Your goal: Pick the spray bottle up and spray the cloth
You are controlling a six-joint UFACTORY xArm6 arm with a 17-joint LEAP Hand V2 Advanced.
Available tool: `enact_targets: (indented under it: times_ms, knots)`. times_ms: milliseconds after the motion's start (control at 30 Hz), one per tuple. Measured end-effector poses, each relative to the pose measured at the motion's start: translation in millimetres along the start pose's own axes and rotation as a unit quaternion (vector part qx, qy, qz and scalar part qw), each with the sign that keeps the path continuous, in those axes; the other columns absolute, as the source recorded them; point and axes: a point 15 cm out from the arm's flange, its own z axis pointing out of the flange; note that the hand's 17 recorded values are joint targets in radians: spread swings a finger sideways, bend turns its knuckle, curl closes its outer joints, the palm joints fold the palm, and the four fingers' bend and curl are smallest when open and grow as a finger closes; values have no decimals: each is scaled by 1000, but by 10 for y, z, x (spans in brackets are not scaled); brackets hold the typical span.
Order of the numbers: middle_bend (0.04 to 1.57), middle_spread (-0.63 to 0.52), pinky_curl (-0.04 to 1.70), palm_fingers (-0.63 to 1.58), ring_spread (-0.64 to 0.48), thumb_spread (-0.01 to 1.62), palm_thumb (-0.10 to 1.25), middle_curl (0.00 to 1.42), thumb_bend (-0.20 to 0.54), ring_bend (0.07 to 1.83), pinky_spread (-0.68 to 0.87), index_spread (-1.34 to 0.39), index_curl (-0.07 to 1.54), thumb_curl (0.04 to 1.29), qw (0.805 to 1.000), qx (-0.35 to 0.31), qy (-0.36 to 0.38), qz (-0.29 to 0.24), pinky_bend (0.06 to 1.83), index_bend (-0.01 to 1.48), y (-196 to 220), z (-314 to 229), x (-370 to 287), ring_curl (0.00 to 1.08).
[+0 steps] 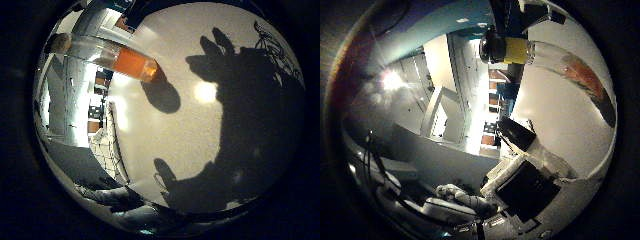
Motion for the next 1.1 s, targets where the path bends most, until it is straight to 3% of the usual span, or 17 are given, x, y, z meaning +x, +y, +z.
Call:
enact_targets:
  times_ms: [433, 567, 700, 767, 867, 1000, 1100]
  knots:
    - [398, 81, 253, 393, 127, 1042, 715, 399, -23, 562, 222, -108, 308, 387, 998, -51, 5, -47, 388, 172, -371, 582, -219, 275]
    - [504, -21, 216, 594, 30, 1023, 732, 439, -22, 689, 176, -167, 331, 388, 996, -63, 8, -63, 339, 197, -488, 866, -304, 302]
    - [670, -152, 177, 864, -148, 1001, 770, 537, -20, 838, 66, -269, 416, 390, 994, -84, 0, -72, 339, 299, -502, 1167, -396, 367]
    - [745, -189, 192, 1107, -209, 985, 799, 585, -17, 921, -43, -312, 461, 396, 993, -94, -5, -72, 463, 343, -489, 1301, -421, 405]
    - [851, -211, 284, 1261, -248, 963, 861, 660, -11, 1015, -214, -349, 591, 404, 992, -100, -10, -70, 728, 503, -484, 1404, -459, 477]
    - [1006, -192, 413, 1264, -223, 946, 950, 722, -14, 1149, -294, -330, 719, 417, 993, -100, -11, -70, 1008, 708, -490, 1379, -494, 540]
    - [1117, -161, 481, 1266, -210, 949, 980, 738, -17, 1212, -281, -294, 775, 418, 992, -101, -15, -74, 1112, 834, -492, 1321, -605, 567]
